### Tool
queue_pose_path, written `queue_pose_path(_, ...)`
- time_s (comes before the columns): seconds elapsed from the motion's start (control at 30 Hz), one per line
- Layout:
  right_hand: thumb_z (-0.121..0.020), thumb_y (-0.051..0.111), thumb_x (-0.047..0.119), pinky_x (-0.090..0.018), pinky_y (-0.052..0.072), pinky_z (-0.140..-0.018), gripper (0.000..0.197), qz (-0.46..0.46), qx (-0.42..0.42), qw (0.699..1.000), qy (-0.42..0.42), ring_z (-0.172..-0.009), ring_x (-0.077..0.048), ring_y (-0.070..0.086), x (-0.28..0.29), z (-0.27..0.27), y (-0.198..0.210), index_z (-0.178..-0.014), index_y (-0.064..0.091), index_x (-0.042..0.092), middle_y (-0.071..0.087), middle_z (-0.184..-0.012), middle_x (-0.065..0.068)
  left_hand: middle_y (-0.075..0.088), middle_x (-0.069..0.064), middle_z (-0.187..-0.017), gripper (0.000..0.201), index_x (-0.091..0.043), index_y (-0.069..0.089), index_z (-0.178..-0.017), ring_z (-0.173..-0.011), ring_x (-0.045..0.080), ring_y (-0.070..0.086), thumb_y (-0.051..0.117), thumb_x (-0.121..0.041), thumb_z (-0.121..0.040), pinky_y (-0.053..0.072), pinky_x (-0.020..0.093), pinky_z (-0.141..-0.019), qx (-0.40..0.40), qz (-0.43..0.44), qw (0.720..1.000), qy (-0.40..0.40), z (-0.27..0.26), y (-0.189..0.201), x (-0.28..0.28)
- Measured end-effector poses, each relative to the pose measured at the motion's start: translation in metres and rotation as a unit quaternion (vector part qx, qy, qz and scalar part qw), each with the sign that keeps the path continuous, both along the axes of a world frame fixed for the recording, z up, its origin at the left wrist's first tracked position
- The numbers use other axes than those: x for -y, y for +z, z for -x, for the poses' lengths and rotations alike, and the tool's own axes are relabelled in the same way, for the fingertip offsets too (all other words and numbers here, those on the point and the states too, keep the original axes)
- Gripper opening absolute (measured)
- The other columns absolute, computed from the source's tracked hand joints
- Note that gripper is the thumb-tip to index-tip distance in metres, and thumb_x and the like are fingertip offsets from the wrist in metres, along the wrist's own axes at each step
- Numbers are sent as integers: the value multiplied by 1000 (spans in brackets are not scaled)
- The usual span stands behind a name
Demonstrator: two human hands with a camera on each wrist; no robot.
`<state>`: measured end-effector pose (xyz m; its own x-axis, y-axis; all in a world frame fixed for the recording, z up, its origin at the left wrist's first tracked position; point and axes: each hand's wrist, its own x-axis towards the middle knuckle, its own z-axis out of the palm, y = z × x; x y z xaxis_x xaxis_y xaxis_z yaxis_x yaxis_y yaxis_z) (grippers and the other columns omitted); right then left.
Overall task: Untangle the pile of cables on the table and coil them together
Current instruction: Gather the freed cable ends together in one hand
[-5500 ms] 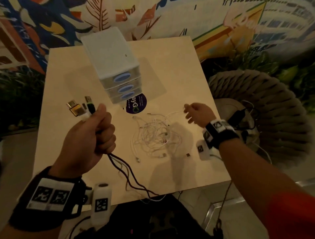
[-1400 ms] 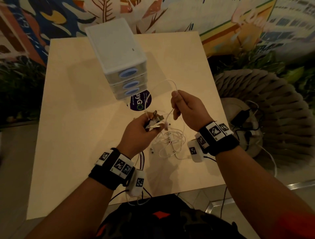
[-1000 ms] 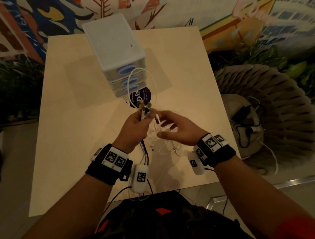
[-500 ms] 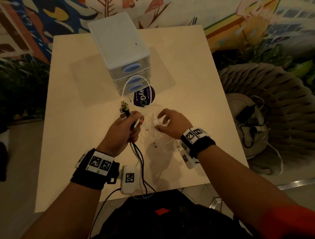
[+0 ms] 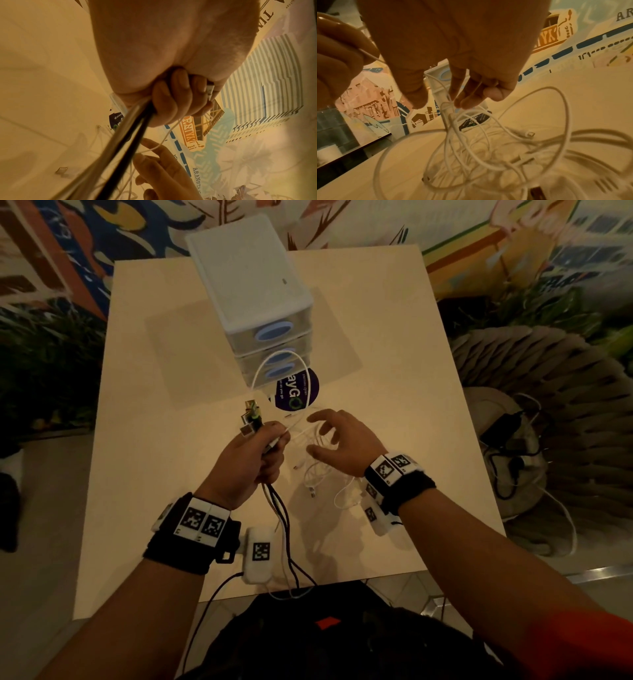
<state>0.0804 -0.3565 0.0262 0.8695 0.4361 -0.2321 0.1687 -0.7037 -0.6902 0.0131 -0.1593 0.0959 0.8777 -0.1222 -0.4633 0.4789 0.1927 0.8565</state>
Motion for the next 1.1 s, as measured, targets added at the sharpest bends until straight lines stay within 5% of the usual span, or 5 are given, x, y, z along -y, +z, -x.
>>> queue_pose_path(0.33,-100,53,30,-31,47,-68,20,-51,-5,997,-49,-74,-19,62,-5,1,0,-91,68,20,67,-82,4,52,-10,-46,23,-6,68,-119,-44,-3,49,54,-17,-105,38,8,-51,88,-172,978,-83,-10,18,29)
queue_pose_path(0.5,-82,80,33,-27,47,-66,15,-47,-41,996,-67,-73,-4,63,0,-6,-4,-83,68,24,65,-76,15,55,-12,-99,32,-7,62,-135,-94,-5,44,55,-5,-103,47,28,-89,85,-179,978,-62,-12,19,30)
queue_pose_path(0.63,-81,80,16,-43,59,-90,14,-194,-136,963,-130,-88,-15,74,0,-7,-1,-89,76,27,78,-91,4,70,-6,-102,27,-22,65,-126,-71,12,63,59,-12,-102,50,30,-62,71,-250,966,-4,-17,-7,19)
queue_pose_path(0.83,-89,75,12,-35,57,-95,22,-279,-180,939,-90,-100,-20,73,10,-9,8,-111,77,13,78,-104,-4,71,-14,-95,17,-25,70,-112,-76,-10,62,69,-23,-95,45,17,-71,54,-318,946,-16,-19,-44,14)
queue_pose_path(1.1,-91,72,7,-33,55,-93,21,-323,-199,922,-74,-100,-21,72,17,-11,9,-111,76,10,77,-106,-7,74,-12,-96,19,-32,68,-109,-89,2,69,71,-36,-91,54,30,-82,90,-324,942,-4,-19,-53,24)
